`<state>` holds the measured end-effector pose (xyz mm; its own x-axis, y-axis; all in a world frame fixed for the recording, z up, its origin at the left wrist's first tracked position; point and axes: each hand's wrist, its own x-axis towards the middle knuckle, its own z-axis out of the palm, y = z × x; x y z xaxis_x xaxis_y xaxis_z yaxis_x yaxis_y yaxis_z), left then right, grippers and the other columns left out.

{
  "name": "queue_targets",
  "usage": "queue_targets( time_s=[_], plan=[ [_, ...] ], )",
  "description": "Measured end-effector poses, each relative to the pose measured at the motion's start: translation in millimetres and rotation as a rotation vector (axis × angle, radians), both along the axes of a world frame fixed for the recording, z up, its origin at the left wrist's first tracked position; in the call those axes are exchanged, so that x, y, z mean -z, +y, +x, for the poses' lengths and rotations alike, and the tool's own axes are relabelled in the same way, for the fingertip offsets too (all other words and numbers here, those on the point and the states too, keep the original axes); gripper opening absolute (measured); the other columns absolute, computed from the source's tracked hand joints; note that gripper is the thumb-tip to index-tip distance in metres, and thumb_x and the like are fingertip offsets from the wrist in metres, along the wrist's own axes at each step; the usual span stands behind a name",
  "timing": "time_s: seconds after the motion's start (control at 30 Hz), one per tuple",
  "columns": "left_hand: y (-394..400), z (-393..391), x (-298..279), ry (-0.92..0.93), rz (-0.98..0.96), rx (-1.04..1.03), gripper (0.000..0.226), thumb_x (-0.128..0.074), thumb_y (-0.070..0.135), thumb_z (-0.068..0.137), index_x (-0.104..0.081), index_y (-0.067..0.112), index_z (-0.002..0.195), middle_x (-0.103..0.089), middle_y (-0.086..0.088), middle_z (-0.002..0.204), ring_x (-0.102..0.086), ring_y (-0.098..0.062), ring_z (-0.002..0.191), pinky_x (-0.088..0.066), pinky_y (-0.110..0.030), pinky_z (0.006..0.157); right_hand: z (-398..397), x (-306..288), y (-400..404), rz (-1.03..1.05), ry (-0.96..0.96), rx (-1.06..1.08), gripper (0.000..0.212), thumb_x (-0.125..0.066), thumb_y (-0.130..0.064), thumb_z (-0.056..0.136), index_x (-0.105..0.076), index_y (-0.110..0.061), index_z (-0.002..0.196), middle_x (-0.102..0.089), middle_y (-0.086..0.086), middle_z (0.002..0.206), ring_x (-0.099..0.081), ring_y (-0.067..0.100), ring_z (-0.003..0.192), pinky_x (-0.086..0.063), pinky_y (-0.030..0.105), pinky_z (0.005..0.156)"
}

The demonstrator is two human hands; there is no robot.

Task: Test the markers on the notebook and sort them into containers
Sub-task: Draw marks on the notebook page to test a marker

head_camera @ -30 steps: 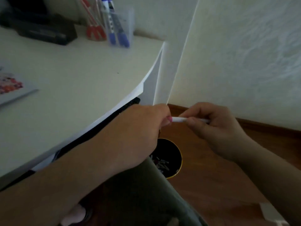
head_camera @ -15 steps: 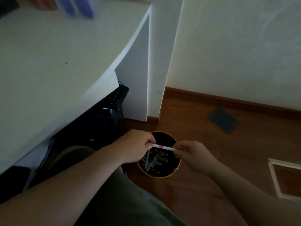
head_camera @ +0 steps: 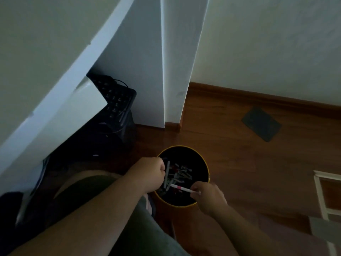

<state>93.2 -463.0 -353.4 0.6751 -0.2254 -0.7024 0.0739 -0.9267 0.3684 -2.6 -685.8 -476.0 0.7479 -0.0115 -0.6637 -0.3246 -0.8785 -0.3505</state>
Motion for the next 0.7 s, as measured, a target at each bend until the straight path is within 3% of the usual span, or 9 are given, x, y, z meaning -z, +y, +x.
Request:
queue_targets(
  time_s=[0.37,0.57,0.7],
  plan=[
    [-35,35,23,0.031,-0.026,0.013,0.034,-0.047,0.022,0.105,-0.059,0.026,0.137,-0.058,-0.003,0.138,-0.059,-0.021,0.116,-0.055,-0.037,0.096,44,33,5,0.073,0.044,0.021,0.02,-0.066,-0.026,0.099,-0.066,-0.024,0.118,-0.072,0.005,0.106,-0.066,0.025,0.094,-0.045,0.032,0.068],
    [-36,41,28,0.066,-0.005,-0.005,0.044,-0.047,0.009,0.1,-0.057,0.029,0.139,-0.057,-0.004,0.141,-0.058,-0.022,0.121,-0.054,-0.034,0.097,58,60,9,0.058,0.118,-0.05,0.015,-0.054,-0.016,0.102,-0.061,-0.019,0.115,-0.068,0.009,0.103,-0.064,0.028,0.089,-0.052,0.04,0.068],
    [-39,39,30,0.076,-0.011,-0.004,0.044,-0.046,0.012,0.102,-0.056,0.03,0.141,-0.056,-0.003,0.143,-0.059,-0.021,0.121,-0.055,-0.032,0.094,66,81,14,0.062,0.213,-0.069,0.016,-0.052,-0.008,0.101,-0.06,-0.016,0.113,-0.066,0.012,0.103,-0.057,0.026,0.079,-0.05,0.041,0.066]
  ],
)
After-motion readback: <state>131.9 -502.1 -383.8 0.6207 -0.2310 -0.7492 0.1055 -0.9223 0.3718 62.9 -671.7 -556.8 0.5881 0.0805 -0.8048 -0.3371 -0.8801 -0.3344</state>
